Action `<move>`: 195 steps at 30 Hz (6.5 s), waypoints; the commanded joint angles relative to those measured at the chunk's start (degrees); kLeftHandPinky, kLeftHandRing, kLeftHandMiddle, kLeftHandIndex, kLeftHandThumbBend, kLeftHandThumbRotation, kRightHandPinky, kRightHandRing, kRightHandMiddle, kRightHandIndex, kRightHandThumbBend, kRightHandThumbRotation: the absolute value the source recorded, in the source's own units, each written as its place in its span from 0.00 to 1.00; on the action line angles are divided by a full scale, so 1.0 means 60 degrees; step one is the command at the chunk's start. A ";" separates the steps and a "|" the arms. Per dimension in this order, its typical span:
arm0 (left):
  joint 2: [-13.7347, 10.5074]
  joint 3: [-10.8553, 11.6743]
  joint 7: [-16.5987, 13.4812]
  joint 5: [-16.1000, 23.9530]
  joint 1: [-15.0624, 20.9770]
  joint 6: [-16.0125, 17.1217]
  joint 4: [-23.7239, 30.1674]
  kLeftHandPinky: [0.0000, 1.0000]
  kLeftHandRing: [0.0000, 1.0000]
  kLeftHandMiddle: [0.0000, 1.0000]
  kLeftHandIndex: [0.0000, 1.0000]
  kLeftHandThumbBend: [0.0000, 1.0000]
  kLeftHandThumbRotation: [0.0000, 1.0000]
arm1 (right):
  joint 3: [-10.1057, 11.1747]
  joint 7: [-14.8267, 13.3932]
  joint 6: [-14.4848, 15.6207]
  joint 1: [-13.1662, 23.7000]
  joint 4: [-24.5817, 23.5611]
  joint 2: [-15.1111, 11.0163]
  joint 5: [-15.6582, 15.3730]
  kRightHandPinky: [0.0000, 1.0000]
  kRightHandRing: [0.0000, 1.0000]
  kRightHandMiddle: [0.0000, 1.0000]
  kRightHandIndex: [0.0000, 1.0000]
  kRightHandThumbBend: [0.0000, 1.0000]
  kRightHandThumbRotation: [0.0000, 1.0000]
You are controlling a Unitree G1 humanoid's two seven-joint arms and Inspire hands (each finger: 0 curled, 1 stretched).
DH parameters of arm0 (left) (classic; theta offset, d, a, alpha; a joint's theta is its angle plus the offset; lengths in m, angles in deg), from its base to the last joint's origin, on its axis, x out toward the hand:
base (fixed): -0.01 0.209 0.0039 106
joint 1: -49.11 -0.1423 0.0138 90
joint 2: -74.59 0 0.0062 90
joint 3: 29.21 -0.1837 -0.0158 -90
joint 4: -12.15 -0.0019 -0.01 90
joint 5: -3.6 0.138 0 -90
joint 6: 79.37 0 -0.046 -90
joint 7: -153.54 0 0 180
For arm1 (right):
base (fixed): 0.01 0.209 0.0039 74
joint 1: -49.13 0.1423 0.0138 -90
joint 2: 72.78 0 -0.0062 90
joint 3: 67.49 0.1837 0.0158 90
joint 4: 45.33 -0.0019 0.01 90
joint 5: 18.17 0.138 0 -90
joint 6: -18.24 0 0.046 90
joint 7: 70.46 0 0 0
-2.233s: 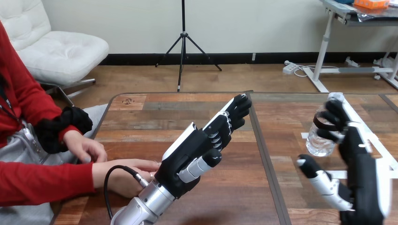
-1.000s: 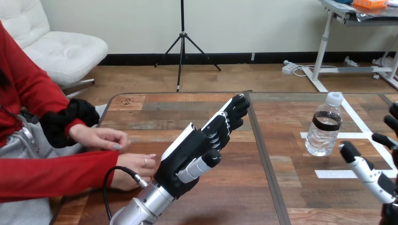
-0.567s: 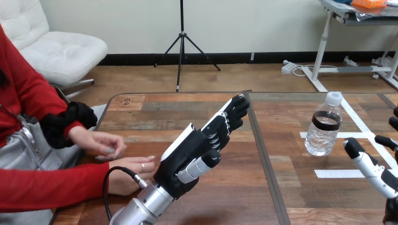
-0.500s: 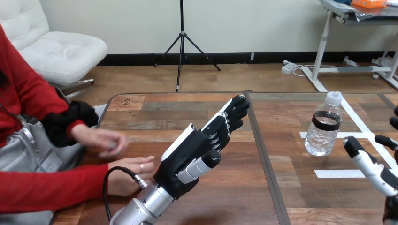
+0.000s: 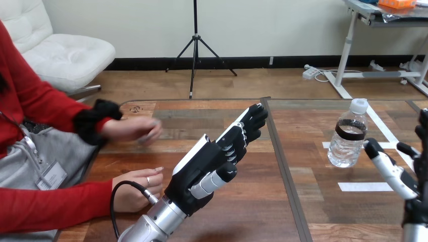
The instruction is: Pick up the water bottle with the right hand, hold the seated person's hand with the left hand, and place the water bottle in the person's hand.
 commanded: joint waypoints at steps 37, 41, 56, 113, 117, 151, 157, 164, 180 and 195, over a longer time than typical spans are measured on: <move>0.0200 -0.0035 0.0108 -0.0464 -0.0019 0.0303 0.0523 1.00 1.00 1.00 1.00 1.00 0.84 | -0.0719 0.0170 0.0772 0.3170 0.3928 -0.1049 -0.0277 0.83 0.98 0.99 1.00 1.00 0.59; 0.0214 -0.0035 0.0110 -0.0479 -0.0033 0.0305 0.0533 1.00 1.00 1.00 1.00 1.00 0.84 | -0.0760 0.0178 0.0714 0.3308 0.4188 -0.1110 -0.0300 0.84 0.98 0.98 1.00 1.00 0.59; 0.0304 -0.0002 0.0243 -0.0621 -0.0050 0.0266 0.0603 1.00 1.00 1.00 1.00 1.00 0.83 | -0.0911 0.0540 0.0820 0.3889 0.5077 -0.1361 -0.0236 0.89 1.00 1.00 1.00 1.00 0.58; 0.0349 0.0026 0.0561 -0.1083 -0.0227 0.0431 0.0905 1.00 1.00 1.00 1.00 1.00 0.84 | -0.1449 0.0897 0.1526 0.5280 0.6563 -0.1749 -0.0428 0.93 1.00 1.00 1.00 1.00 0.57; 0.0326 0.0026 0.0584 -0.1119 -0.0238 0.0472 0.0931 1.00 1.00 1.00 1.00 1.00 0.84 | -0.1452 0.0930 0.1587 0.5352 0.6607 -0.1752 -0.0385 0.93 1.00 1.00 1.00 1.00 0.56; 0.0112 0.0126 0.1113 -0.1818 -0.0455 0.0502 0.1388 1.00 1.00 1.00 1.00 1.00 0.81 | -0.1432 0.1201 0.2423 0.6149 0.7144 -0.1680 -0.0299 0.94 1.00 1.00 1.00 1.00 0.44; 0.0093 0.0168 0.1253 -0.2022 -0.0541 0.0417 0.1493 1.00 1.00 1.00 1.00 1.00 0.80 | -0.1598 0.0802 0.2752 0.6315 0.7228 -0.1685 -0.0536 0.94 0.99 0.99 1.00 1.00 0.42; 0.0048 0.0202 0.1244 -0.2119 -0.0657 0.0570 0.1570 1.00 1.00 1.00 1.00 1.00 0.80 | -0.1712 0.0243 0.3091 0.6476 0.7285 -0.1642 -0.0764 0.88 0.94 0.95 0.99 1.00 0.41; 0.0008 0.0249 0.1616 -0.2576 -0.0865 0.0468 0.1875 0.99 1.00 1.00 1.00 1.00 0.79 | -0.1421 -0.0148 0.2911 0.6544 0.7342 -0.1465 -0.0487 0.63 0.75 0.79 0.79 1.00 0.12; -0.0004 0.0340 0.1905 -0.2919 -0.0996 0.0354 0.2136 1.00 1.00 1.00 1.00 1.00 0.79 | -0.1180 -0.0236 0.2948 0.6536 0.7371 -0.1357 -0.0174 0.48 0.60 0.66 0.65 0.99 0.00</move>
